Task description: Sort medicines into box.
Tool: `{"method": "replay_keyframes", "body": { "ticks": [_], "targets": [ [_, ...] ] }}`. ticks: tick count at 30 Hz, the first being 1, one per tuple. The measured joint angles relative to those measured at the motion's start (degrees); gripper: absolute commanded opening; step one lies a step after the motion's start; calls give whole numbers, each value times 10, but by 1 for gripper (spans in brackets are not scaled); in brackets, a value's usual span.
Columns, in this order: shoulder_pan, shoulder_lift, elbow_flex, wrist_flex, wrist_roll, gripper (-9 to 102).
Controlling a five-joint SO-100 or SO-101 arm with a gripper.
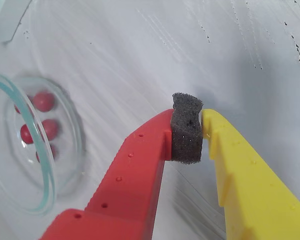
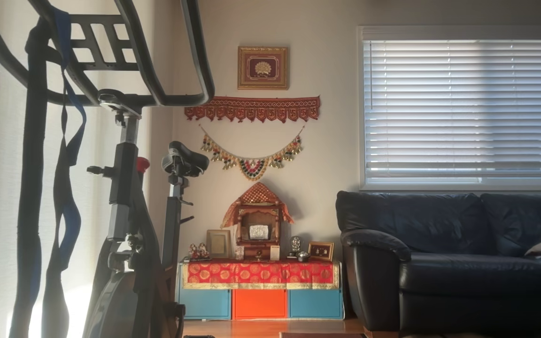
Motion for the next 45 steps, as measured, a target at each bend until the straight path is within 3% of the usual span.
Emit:
{"method": "replay_keyframes", "body": {
  "ticks": [23,30,38,45],
  "targets": [
    [-84,0,0,0,-11,3],
    [-127,0,-3,-33,79,4],
    [-180,-6,-125,-16,152,4],
    [-232,-124,-269,-8,184,4]
  ]
}}
